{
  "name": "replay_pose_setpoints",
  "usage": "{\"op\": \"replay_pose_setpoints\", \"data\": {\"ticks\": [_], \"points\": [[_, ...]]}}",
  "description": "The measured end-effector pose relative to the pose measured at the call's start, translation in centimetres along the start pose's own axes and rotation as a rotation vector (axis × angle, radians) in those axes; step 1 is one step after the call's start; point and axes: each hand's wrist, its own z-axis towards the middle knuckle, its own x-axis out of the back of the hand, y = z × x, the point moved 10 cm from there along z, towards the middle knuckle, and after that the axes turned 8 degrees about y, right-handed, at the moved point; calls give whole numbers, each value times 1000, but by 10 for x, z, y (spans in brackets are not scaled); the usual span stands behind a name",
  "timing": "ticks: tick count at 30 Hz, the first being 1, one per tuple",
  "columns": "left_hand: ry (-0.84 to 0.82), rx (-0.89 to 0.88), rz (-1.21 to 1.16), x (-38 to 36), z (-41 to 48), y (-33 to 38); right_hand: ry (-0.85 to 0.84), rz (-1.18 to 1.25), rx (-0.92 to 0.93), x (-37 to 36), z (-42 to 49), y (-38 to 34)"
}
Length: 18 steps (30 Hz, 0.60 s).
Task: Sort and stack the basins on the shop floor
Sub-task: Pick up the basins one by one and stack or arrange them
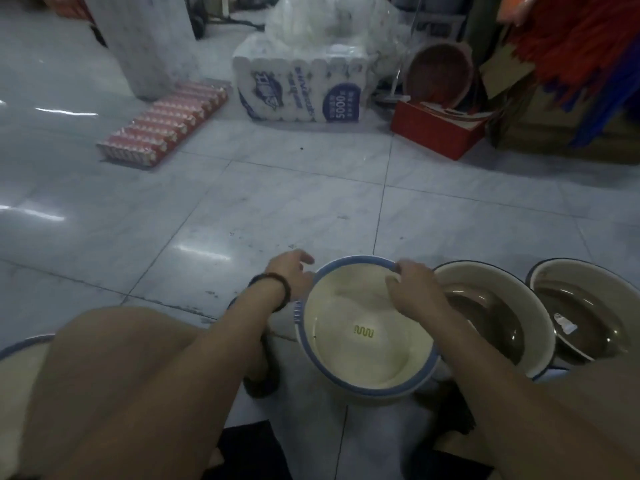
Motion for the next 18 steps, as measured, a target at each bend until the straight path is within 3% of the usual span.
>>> {"op": "replay_pose_setpoints", "data": {"ticks": [4, 9, 13, 18], "points": [[100, -208, 155, 111, -49, 35, 82, 225, 280, 46, -30, -137], [504, -240, 108, 254, -134, -14, -27, 429, 571, 58, -125, -294], [562, -23, 126, 279, -204, -134, -145, 362, 801, 7, -224, -385], [501, 483, 28, 220, -320, -344, -548, -51, 971, -145, -358, -434]]}}
